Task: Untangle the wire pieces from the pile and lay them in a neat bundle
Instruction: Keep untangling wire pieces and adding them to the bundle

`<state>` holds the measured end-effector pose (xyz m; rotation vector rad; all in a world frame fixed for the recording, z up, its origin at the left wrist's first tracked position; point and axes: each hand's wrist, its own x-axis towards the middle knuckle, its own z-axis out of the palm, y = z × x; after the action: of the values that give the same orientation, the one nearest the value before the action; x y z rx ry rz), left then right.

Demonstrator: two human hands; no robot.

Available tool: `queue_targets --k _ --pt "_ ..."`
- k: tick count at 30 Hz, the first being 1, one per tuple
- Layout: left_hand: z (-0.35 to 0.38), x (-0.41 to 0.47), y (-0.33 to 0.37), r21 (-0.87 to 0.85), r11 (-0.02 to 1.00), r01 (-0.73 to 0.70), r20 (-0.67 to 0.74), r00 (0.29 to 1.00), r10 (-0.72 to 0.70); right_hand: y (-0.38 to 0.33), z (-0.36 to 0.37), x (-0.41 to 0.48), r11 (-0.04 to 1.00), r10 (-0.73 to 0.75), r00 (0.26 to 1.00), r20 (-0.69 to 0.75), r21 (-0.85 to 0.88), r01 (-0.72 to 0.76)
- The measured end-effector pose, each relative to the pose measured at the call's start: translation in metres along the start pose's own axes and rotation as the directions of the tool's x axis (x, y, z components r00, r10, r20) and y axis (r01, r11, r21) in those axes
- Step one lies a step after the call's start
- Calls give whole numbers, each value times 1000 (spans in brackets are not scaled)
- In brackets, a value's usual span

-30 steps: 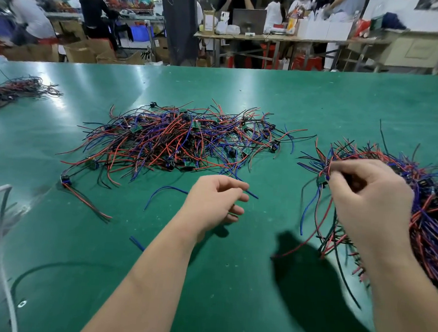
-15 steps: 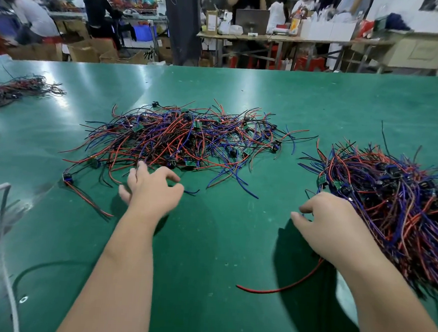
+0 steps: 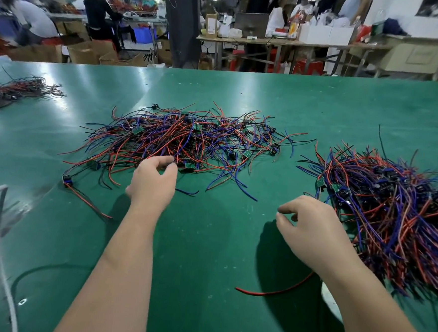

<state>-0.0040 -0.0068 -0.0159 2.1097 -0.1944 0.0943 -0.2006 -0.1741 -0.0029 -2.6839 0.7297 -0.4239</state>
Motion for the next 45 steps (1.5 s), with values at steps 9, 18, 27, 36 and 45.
queue_targets --k 9,18,27,36,45 --pt "-1 -66 62 -543 768 -340 327 757 566 -14 -7 11 76 180 952 247 962 -263" --pt "24 -96 65 -446 822 -355 630 527 570 -6 -13 9 -68 133 977 168 985 -160" --pt "25 -78 70 -495 808 319 683 718 134 -11 -16 -4 -59 -297 947 121 988 -145" --pt "22 -77 70 -665 565 489 684 702 198 -19 -7 -11 294 -381 877 294 937 -187" --pt "7 -72 71 -593 310 743 769 409 491 -10 -11 4 109 79 954 290 948 -298"
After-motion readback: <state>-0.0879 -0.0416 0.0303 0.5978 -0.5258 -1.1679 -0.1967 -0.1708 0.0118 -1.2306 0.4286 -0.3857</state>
